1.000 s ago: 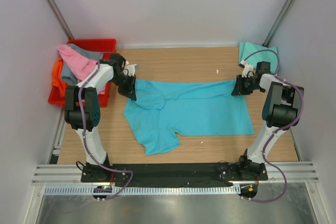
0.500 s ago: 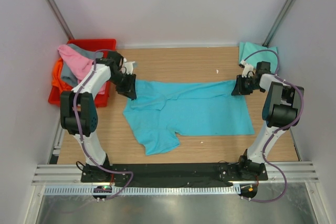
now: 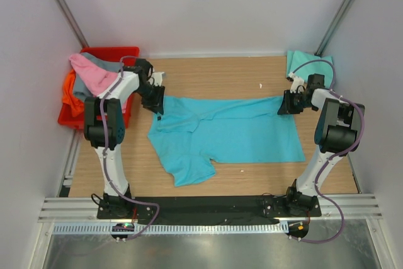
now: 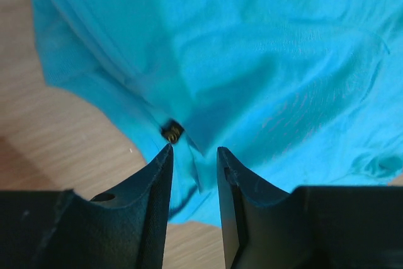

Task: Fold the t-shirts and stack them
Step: Fold the tshirt

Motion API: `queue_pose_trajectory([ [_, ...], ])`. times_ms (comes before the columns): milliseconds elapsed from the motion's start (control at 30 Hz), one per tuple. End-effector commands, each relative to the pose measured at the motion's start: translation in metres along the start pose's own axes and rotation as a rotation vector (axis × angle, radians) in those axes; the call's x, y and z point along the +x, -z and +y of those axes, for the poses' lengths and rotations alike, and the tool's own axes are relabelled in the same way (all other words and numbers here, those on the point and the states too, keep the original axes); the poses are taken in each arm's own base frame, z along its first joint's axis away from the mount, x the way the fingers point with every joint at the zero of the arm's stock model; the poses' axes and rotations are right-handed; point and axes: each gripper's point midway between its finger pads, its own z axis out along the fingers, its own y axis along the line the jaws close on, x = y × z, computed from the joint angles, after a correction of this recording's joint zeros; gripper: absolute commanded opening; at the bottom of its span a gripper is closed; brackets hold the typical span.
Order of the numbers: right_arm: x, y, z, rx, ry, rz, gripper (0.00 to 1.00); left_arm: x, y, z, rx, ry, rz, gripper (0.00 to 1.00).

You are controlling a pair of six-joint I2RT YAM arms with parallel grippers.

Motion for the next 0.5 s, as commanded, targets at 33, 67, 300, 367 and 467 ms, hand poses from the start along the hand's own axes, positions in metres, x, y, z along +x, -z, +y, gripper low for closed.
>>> queue_pose_trajectory([
  [33,0.007,0.003,-0.014,0.058,0.008,0.038,0.23,-0.057,0.003,0.005,-0.015,-0.053,-0.121,0.35],
  [67,0.007,0.003,-0.014,0.056,0.008,0.039,0.22,-0.056,-0.007,0.007,-0.007,-0.046,-0.098,0.34],
  [300,0.007,0.004,-0.015,0.055,0.008,0.045,0.22,-0.043,-0.025,0.006,0.039,0.013,-0.017,0.29],
  [367,0.006,0.007,-0.015,0.060,0.012,0.040,0.22,-0.037,-0.009,-0.002,0.056,0.013,-0.061,0.29],
  [467,0.005,0.009,-0.016,0.064,0.019,0.027,0.22,-0.010,0.012,-0.018,0.107,0.018,-0.087,0.34],
])
